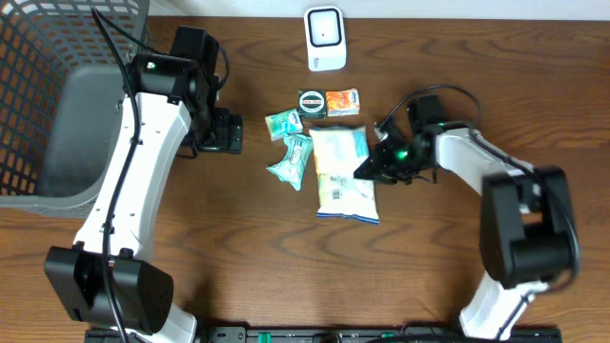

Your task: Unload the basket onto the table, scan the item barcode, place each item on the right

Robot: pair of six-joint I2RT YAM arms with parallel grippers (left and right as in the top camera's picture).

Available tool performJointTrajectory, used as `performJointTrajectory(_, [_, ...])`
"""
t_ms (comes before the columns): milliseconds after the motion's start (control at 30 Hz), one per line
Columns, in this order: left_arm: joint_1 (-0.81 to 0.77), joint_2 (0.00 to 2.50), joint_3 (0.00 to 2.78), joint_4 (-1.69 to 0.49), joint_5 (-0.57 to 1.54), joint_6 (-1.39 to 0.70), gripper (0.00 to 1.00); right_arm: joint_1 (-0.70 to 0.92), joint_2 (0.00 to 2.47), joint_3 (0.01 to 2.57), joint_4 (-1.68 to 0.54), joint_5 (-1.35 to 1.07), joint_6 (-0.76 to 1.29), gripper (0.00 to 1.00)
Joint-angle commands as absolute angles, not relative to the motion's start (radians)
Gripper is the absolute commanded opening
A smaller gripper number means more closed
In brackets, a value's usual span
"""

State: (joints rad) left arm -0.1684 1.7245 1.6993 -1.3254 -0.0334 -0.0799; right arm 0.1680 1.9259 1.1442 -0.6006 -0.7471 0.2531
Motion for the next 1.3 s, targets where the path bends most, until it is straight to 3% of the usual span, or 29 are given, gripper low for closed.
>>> performJointTrajectory(0, [-0.165,1.727,1.696,-1.326,-0.049,-0.091,0.98,0.153,1.745,1.153,-0.587,-0.746,0.244,0.01])
performJointTrajectory(300, [-0.165,1.727,1.696,-1.326,-0.049,-0.092,0.98,0.158,1.57,1.153,-0.57,-0.787,0.213,0.01])
performJointTrajectory(467, [-0.165,1.727,1.696,-1.326,-0.049,-0.092,0.98,0.151,1.504,1.153,-0.46,-0.879,0.354,0.01])
performJointTrajectory(767, [-0.165,1.727,1.696,-1.326,-0.049,-0.091,0.98,0.18,1.285,1.153,-0.401,-0.63,0.463,0.01])
performJointTrajectory(1267, [-0.165,1.727,1.696,-1.326,-0.049,-0.091,0.98,0.276,1.156,1.153,-0.397,-0.672,0.468,0.01])
